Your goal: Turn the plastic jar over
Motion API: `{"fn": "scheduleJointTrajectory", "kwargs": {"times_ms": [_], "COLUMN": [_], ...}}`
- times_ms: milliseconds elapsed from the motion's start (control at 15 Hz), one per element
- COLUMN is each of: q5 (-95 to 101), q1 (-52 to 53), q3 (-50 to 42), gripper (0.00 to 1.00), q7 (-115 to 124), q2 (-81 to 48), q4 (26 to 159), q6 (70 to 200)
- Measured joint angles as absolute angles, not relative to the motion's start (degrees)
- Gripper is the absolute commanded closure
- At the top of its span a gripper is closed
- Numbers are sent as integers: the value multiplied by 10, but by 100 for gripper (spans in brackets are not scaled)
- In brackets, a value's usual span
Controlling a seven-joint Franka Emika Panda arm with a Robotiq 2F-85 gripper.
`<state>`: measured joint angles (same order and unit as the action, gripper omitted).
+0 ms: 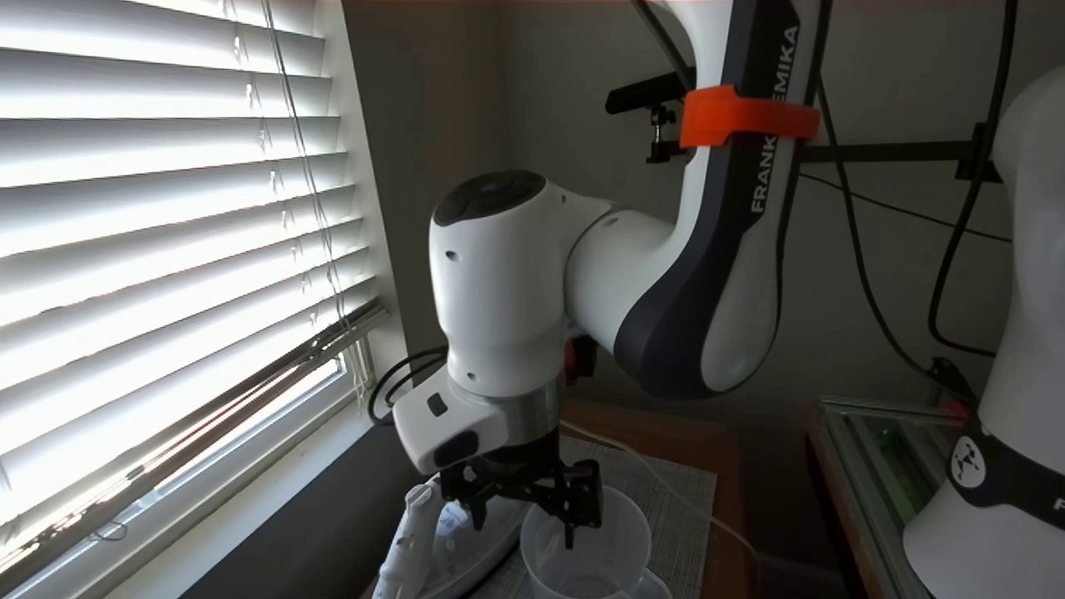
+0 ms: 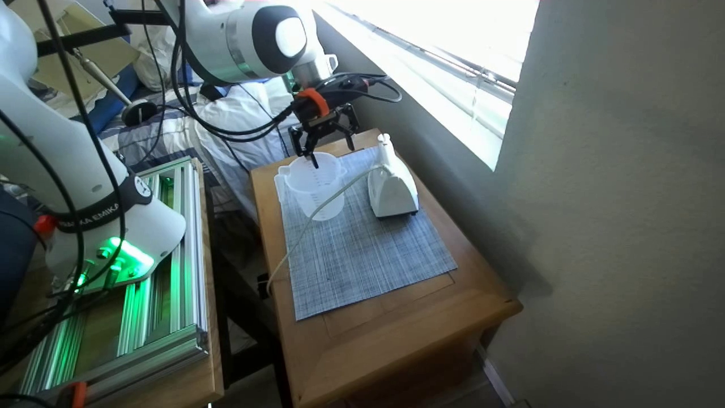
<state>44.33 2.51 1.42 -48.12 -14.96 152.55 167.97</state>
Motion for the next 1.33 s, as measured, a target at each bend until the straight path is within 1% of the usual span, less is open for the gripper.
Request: {"fn": "scheduleJointTrajectory", "kwargs": {"times_ms": [67, 267, 333, 400, 533, 733, 1000, 1333], "q5": [443, 443, 442, 441, 437, 423, 384, 328], "q1": [27, 27, 26, 25, 20, 2, -54, -160], "q3": [19, 34, 38, 43, 50, 59, 90, 171], "gripper": [26, 49, 55, 64, 76, 98, 100, 99], "q7": [-485, -500, -503, -506, -508, -518, -560, -629], "q2": [-156, -177, -183, -189, -197, -205, -210, -210], "q4": [1522, 1512, 1509, 1506, 1503, 1502, 1504, 1515], "q6": [1680, 1680, 1680, 1680, 1682, 1688, 1705, 1716]}}
